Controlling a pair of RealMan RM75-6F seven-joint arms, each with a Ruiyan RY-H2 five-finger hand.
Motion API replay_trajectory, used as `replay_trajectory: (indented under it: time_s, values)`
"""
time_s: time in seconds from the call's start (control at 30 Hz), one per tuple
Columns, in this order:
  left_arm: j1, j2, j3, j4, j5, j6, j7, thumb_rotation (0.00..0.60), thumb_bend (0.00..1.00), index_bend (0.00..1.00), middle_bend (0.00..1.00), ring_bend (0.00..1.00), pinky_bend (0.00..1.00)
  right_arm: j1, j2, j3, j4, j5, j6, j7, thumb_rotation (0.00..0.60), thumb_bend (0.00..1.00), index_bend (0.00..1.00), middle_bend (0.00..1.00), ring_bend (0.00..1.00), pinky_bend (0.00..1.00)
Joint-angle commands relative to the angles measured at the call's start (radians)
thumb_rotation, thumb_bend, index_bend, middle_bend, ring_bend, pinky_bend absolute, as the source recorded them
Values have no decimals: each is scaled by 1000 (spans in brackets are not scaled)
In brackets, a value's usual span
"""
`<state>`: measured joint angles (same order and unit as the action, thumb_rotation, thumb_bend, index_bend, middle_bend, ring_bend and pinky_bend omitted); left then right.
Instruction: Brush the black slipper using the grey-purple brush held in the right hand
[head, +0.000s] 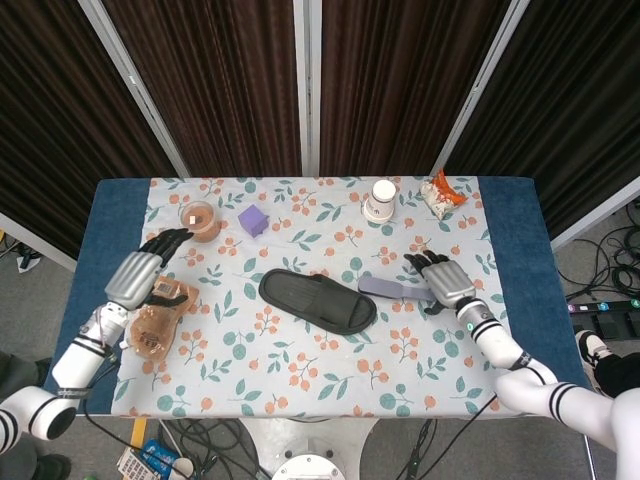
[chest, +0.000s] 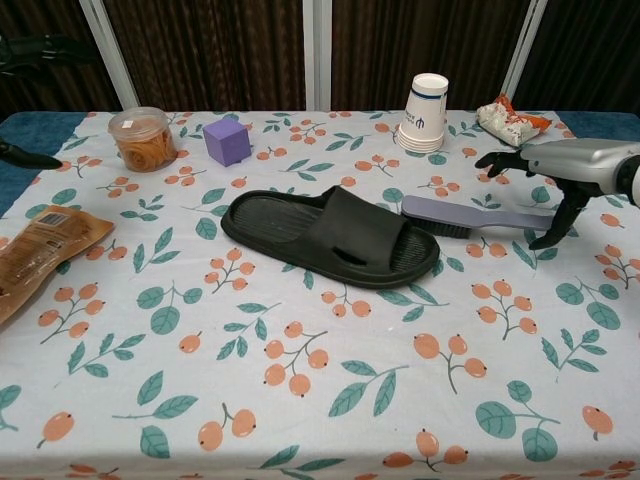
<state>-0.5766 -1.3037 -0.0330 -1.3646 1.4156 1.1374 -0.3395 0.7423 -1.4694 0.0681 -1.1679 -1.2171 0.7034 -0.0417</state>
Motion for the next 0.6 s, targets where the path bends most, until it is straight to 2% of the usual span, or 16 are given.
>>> replay_trajectory:
  time_s: [0.03, 0.17, 0.23, 0.33, 0.47, 0.6]
  values:
    - [44, 44, 17, -27, -5, 34, 30, 600, 207, 108, 156, 51, 146, -51, 103, 1, -107, -24, 85, 9, 600, 0, 0, 27, 0, 90]
    - [117, 96, 26, -61, -45, 91, 79, 600, 204, 108, 156, 51, 146, -124, 214, -5, -202, -77, 216, 44, 600, 41, 0, 97, 28, 118]
    - [161, 115, 27, -73, -79, 127, 122, 600, 201, 108, 156, 51, 146, -175, 264, -10, -247, -104, 303, 67, 600, 133, 5, 156, 77, 176]
    - [223, 123, 27, -81, -125, 182, 183, 600, 191, 110, 156, 51, 146, -251, 318, -22, -290, -136, 420, 90, 600, 222, 35, 205, 86, 188]
    - [293, 105, 25, -86, -176, 255, 288, 600, 187, 114, 156, 51, 146, -351, 356, -49, -325, -174, 554, 134, 600, 241, 38, 211, 86, 188]
    - [358, 90, 35, -124, -174, 333, 344, 600, 183, 114, 156, 51, 145, -451, 354, -89, -345, -216, 677, 119, 600, 240, 38, 190, 86, 188]
